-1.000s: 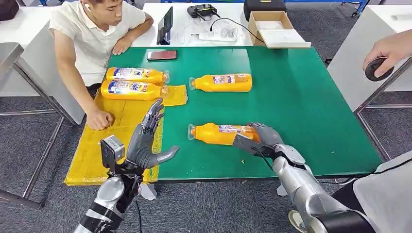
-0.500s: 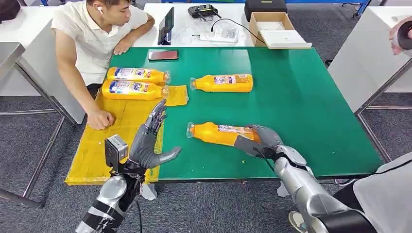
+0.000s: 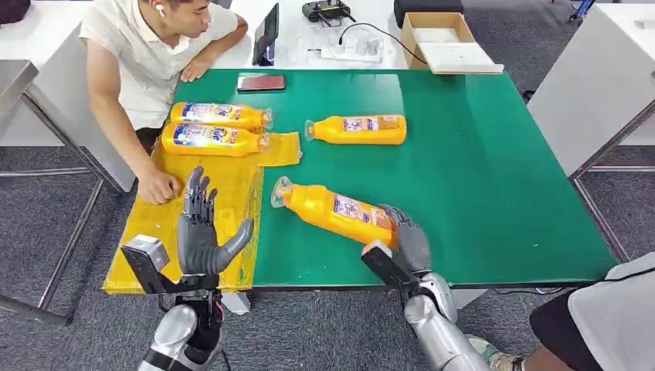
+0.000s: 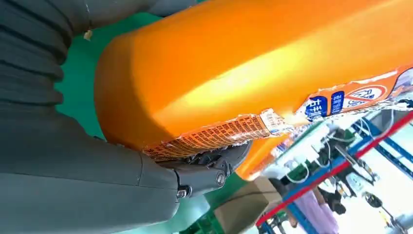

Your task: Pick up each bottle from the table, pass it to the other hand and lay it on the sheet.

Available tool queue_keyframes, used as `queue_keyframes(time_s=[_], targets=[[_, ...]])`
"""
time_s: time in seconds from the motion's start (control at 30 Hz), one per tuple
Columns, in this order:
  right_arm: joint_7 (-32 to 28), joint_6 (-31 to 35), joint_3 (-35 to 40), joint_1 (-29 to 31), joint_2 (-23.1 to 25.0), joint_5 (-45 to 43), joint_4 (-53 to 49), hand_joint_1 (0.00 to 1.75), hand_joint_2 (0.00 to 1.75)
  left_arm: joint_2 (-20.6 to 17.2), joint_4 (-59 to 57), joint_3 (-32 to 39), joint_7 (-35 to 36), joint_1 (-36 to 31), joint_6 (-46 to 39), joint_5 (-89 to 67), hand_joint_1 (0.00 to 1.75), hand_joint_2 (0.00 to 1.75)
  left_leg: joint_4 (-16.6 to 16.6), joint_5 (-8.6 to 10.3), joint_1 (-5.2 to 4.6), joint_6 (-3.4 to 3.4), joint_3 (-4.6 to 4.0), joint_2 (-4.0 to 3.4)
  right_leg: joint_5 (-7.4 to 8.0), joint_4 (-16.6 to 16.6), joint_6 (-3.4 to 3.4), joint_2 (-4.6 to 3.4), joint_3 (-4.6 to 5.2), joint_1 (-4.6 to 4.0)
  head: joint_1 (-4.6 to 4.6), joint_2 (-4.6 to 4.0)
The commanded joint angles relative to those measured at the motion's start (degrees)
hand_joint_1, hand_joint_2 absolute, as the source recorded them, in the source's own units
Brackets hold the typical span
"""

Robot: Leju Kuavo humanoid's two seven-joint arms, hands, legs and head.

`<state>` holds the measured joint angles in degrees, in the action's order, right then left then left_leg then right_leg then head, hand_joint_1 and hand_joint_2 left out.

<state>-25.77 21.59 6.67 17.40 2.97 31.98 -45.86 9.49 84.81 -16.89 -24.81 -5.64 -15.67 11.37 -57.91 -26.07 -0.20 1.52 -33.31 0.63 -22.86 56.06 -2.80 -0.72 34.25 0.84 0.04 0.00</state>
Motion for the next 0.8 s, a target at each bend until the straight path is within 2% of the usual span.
queue_keyframes(time_s=[0.03, 0.1, 0.17, 0.27, 0.37, 0.4, 0.47, 0.57, 0.63, 0.8], targets=[[0.4, 0.3, -1.1, -1.2, 1.0, -0.5, -5.1, 1.75, 1.75, 0.4, 0.1, 1.7, 0.1, 0.1, -0.3, 0.2, 0.00, 1.75, 0.0, -0.04, -0.01, -0.05, 0.06, -0.09, -0.02, 0.0, 0.07, -0.01, -0.05, -0.01, 0.00, 0.00], [0.4, 0.3, -1.1, -1.2, 1.0, -0.5, -5.1, 1.75, 1.75, 0.4, 0.1, 1.7, 0.1, 0.1, -0.3, 0.2, 0.00, 1.75, 0.0, -0.05, -0.04, -0.09, 0.09, -0.09, -0.04, 0.0, 0.11, 0.01, -0.08, 0.03, 0.00, 0.00], [-4.0, 5.0, -2.3, -4.7, 3.0, -4.0, -10.8, 1.75, 1.75, 1.8, 1.6, 2.6, 0.2, 2.5, -1.7, 2.7, 0.00, 1.75, 0.0, -0.06, -0.05, -0.12, 0.12, -0.06, -0.06, 0.0, 0.14, 0.05, -0.11, 0.04, 0.00, 0.00], [-4.6, 10.0, 0.2, -10.5, 4.5, -5.3, -21.2, 1.75, 1.75, 3.8, 4.8, 2.8, 0.8, 6.5, 0.5, 10.3, 0.00, 1.75, 0.0, -0.15, -0.04, -0.13, 0.16, -0.14, -0.13, 0.0, 0.15, -0.02, -0.12, 0.02, -0.02, 0.00], [-4.8, 13.2, 1.5, -12.2, 5.2, -5.0, -23.8, 1.75, 1.75, 3.6, 4.2, 1.2, 0.8, 7.0, 0.3, 10.6, 0.00, 1.75, 0.0, -0.18, -0.03, -0.14, 0.20, -0.13, -0.17, 0.0, 0.15, -0.01, -0.14, 0.02, -0.02, 0.00], [-4.7, 13.5, 2.1, -12.1, 5.0, -5.8, -23.5, 1.75, 1.75, 2.9, 3.5, -0.1, 1.1, 6.7, 1.0, 10.3, 0.00, 1.75, 0.0, -0.12, -0.05, -0.09, 0.07, -0.07, -0.11, 0.0, 0.10, 0.01, -0.03, 0.03, -0.02, 0.00], [-5.6, 12.7, 3.3, -10.8, 4.3, -7.3, -21.3, 1.75, 1.75, 0.0, 2.8, -4.5, 0.9, 6.4, 12.7, 13.5, 0.00, 1.75, 0.0, -0.09, -0.05, -0.11, 0.03, -0.06, -0.11, 0.0, 0.11, 0.05, 0.02, 0.03, -0.02, 0.00], [-7.3, 8.7, 5.7, -8.8, 4.0, -8.2, -18.1, 1.75, 1.75, -1.4, 2.2, -6.6, -0.5, 7.1, 19.7, 12.0, 0.00, 1.75, 0.0, -0.04, -0.05, -0.07, -0.11, -0.11, -0.03, -0.1, 0.08, -0.03, 0.18, 0.05, -0.02, 0.00], [-8.0, 6.6, 8.0, -8.1, 4.4, -7.5, -16.7, 1.75, 1.75, -2.7, 0.4, -8.0, 0.6, 6.1, 20.5, 8.6, 0.00, 1.75, 0.1, -0.07, -0.05, -0.10, 0.01, -0.22, -0.03, -0.1, 0.11, -0.10, 0.08, 0.05, -0.02, 0.00], [-9.5, 6.2, 15.2, -7.1, 6.3, -4.5, -15.5, 1.75, 1.75, -0.4, -5.4, -7.2, 2.5, 3.2, 22.5, 10.7, 0.00, 1.75, 0.1, -0.01, -0.07, -0.07, -0.07, -0.14, -0.01, -0.1, 0.09, -0.05, 0.13, 0.07, 0.00, -0.02]])
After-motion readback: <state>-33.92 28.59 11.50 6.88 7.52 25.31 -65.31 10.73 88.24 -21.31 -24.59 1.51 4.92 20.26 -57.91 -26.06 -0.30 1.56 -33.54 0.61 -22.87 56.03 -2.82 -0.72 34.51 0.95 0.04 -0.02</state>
